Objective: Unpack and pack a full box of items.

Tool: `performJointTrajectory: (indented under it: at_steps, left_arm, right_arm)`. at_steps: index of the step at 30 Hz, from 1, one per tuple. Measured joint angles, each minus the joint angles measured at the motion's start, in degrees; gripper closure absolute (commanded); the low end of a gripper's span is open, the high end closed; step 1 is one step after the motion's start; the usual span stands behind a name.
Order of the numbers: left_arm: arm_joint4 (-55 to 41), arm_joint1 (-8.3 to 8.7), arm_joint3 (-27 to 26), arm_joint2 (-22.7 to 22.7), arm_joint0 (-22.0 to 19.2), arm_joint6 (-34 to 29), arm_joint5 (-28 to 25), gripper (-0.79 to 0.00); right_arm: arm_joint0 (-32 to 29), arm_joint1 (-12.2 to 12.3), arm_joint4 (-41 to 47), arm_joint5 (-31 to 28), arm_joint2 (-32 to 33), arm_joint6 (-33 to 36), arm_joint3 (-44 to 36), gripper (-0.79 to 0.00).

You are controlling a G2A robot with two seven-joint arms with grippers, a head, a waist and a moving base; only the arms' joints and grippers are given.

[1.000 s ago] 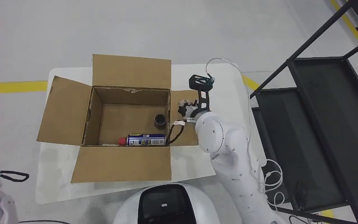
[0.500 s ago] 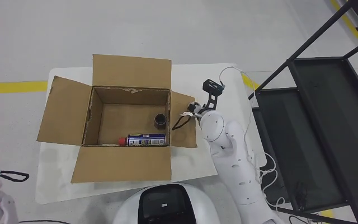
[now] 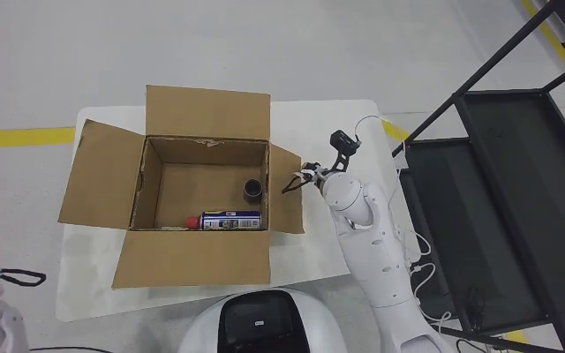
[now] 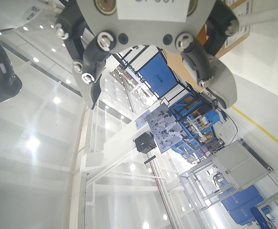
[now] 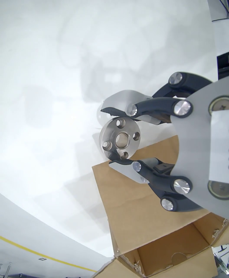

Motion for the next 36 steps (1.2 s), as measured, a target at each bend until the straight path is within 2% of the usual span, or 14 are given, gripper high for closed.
performJointTrajectory:
  at_steps: [14,24,26,27,28,29,32,33,36]
  left_arm:
    - [0.0,0.0,0.0,0.0,0.0,0.0,0.0,-0.785]
    - [0.0,0.0,0.0,0.0,0.0,0.0,0.0,-0.785]
    - [0.0,0.0,0.0,0.0,0.0,0.0,0.0,-0.785]
    - [0.0,0.0,0.0,0.0,0.0,0.0,0.0,-0.785]
    - [0.0,0.0,0.0,0.0,0.0,0.0,0.0,-0.785]
    - [0.0,0.0,0.0,0.0,0.0,0.0,0.0,-0.785]
    - [0.0,0.0,0.0,0.0,0.0,0.0,0.0,-0.64]
    - [0.0,0.0,0.0,0.0,0.0,0.0,0.0,-0.523]
    - [0.0,0.0,0.0,0.0,0.0,0.0,0.0,0.0]
  right_arm:
    - [3.98,-0.4,7.59,2.69,-0.37,-3.46,9.83,0.0]
    - [1.55,0.21,8.79,6.11,1.03,-2.94,7.46,0.0]
    - [1.22,0.37,8.53,6.42,1.01,-2.65,7.13,-0.372]
    - [1.19,0.43,8.49,6.5,0.95,-2.5,7.06,-0.505]
    - [1.17,0.48,8.51,6.55,0.9,-2.4,7.03,-0.585]
    - [1.17,0.54,8.64,6.57,0.86,-2.35,7.01,-0.628]
    - [1.05,0.64,9.14,6.44,0.73,-2.82,6.66,-0.628]
    - [0.91,0.67,9.15,6.28,0.6,-3.13,6.39,-0.628]
    - [0.08,0.78,8.83,6.45,0.3,-4.32,4.52,-0.64]
